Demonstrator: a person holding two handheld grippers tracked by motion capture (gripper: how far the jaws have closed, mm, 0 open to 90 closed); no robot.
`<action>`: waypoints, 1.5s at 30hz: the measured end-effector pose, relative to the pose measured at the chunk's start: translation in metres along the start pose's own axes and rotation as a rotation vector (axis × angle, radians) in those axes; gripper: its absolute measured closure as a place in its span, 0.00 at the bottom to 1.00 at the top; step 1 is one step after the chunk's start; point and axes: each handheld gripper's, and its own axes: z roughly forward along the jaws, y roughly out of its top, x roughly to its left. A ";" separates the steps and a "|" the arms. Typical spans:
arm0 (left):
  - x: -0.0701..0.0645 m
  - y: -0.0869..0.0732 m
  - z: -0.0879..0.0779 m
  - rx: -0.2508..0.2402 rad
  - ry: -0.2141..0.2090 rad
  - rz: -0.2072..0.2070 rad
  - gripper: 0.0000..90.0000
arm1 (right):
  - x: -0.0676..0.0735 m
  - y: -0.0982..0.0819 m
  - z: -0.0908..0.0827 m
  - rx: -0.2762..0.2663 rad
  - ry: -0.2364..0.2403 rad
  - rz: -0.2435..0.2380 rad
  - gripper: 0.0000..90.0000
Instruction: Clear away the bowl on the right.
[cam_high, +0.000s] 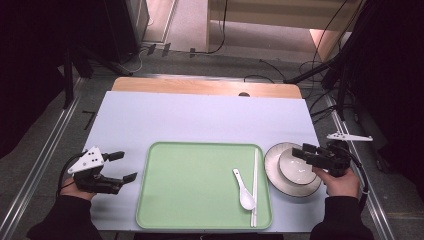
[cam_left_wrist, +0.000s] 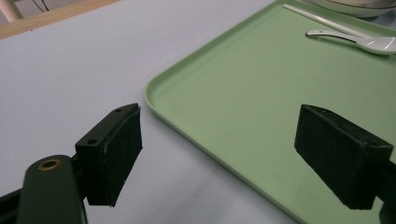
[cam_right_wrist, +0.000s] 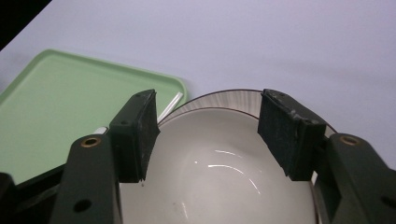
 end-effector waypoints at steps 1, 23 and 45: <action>0.000 0.000 0.000 0.000 0.001 -0.002 0.17 | -0.002 -0.002 -0.001 -0.009 0.002 0.001 0.43; 0.001 0.002 0.003 0.004 -0.004 0.005 0.17 | -0.040 -0.030 0.010 -0.022 -0.039 0.070 0.55; 0.001 0.003 0.005 0.003 -0.011 0.009 0.17 | -0.052 -0.038 0.019 0.048 0.014 0.132 0.85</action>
